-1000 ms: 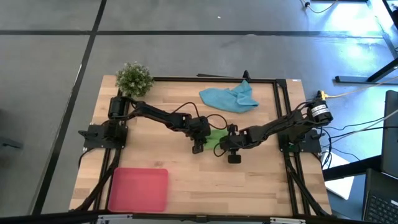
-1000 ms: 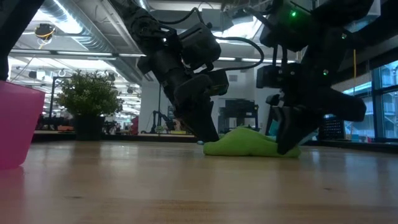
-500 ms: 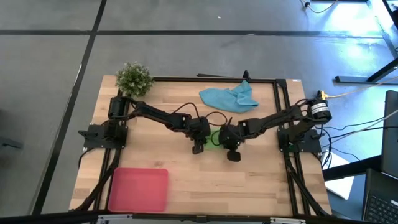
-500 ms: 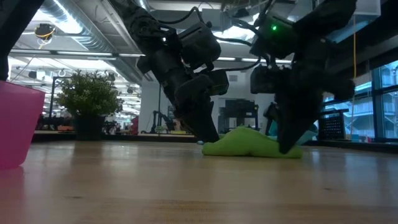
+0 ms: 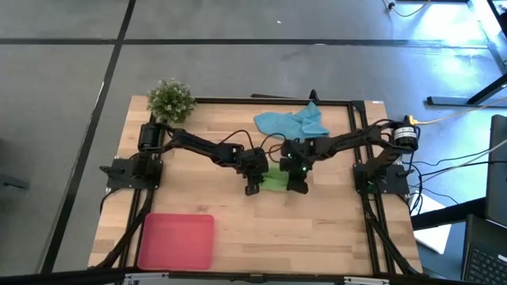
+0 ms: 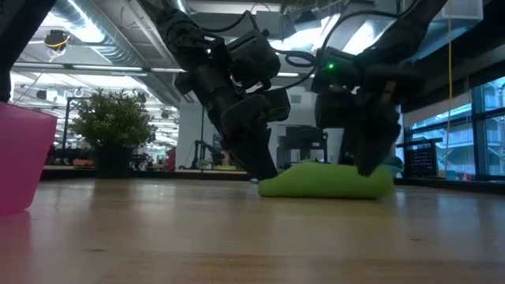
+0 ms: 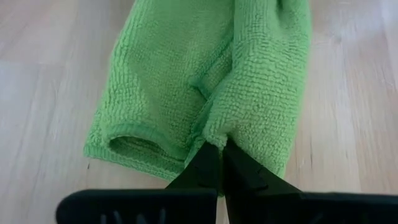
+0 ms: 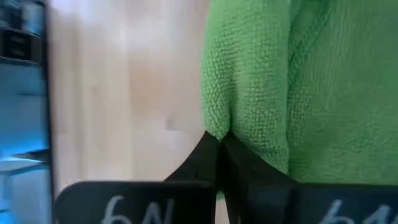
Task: Roll microfiber towels into tight, uniform cylinder then place into a basket
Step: Roll the microfiber green towel
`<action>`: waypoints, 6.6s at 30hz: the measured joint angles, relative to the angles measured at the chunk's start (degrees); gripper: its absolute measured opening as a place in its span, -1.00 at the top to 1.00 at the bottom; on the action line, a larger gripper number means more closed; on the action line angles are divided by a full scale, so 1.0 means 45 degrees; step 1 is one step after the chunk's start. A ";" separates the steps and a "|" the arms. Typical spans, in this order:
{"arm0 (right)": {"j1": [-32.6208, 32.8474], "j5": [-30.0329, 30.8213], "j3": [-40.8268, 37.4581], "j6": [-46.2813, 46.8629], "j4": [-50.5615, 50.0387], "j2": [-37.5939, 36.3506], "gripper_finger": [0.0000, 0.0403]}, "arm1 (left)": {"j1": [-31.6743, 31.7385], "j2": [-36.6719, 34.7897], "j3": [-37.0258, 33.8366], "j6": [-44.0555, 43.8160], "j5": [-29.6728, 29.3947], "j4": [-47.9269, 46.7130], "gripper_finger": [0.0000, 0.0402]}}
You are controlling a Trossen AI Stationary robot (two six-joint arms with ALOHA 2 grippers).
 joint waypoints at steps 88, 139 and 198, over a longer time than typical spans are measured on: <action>-0.5578 -0.4441 0.1219 1.1391 -0.0462 0.1865 0.95 | -0.0108 -0.0078 -0.0009 0.1125 -0.0686 0.0247 1.00; -0.5510 -0.4426 0.1224 1.0882 -0.0529 0.1846 0.94 | 0.0571 -0.2263 -0.0026 0.1979 -0.1863 -0.1715 0.64; -0.5495 -0.4103 0.1224 1.0610 -0.0531 0.1846 0.94 | 0.2018 -0.0595 -0.0009 0.4090 -0.3413 0.0801 0.86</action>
